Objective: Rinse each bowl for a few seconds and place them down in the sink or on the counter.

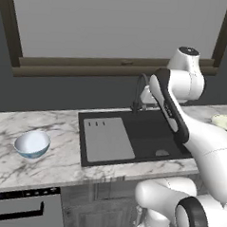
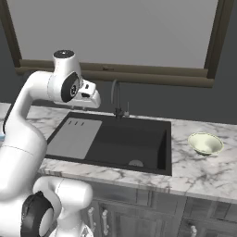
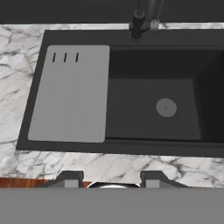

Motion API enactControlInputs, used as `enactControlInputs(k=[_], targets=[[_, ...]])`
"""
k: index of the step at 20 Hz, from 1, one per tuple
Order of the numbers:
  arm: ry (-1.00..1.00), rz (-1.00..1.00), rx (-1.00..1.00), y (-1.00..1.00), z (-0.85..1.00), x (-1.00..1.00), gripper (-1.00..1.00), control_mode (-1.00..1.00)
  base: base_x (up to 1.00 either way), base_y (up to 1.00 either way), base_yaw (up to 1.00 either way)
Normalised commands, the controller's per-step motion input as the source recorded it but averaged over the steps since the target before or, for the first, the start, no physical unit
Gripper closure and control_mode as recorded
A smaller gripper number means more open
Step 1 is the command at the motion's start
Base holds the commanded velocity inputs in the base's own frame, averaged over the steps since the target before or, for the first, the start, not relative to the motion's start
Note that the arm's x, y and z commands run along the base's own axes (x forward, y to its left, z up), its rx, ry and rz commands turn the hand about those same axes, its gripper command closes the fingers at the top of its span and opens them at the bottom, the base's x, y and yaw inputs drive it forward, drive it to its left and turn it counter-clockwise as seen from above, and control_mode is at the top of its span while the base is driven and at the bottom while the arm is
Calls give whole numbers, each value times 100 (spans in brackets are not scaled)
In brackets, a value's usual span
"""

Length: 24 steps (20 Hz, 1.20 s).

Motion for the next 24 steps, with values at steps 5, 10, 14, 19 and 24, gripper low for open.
enactControlInputs(k=[5, 10, 14, 19, 24], targets=[[-7, 0, 0, 0, 0, -22, -100, -100, 0, 0, 0], [-14, -6, 0, -13, 0, -52, -100, -100, 0, 0, 0], [-15, -3, 0, -31, 0, -37, -100, -100, 0, 0, 0], [-11, 0, 0, -41, 0, -13, -100, -100, 0, 0, 0], [-8, 0, 1, -42, 1, -1, -100, -100, 0, 0, 0]])
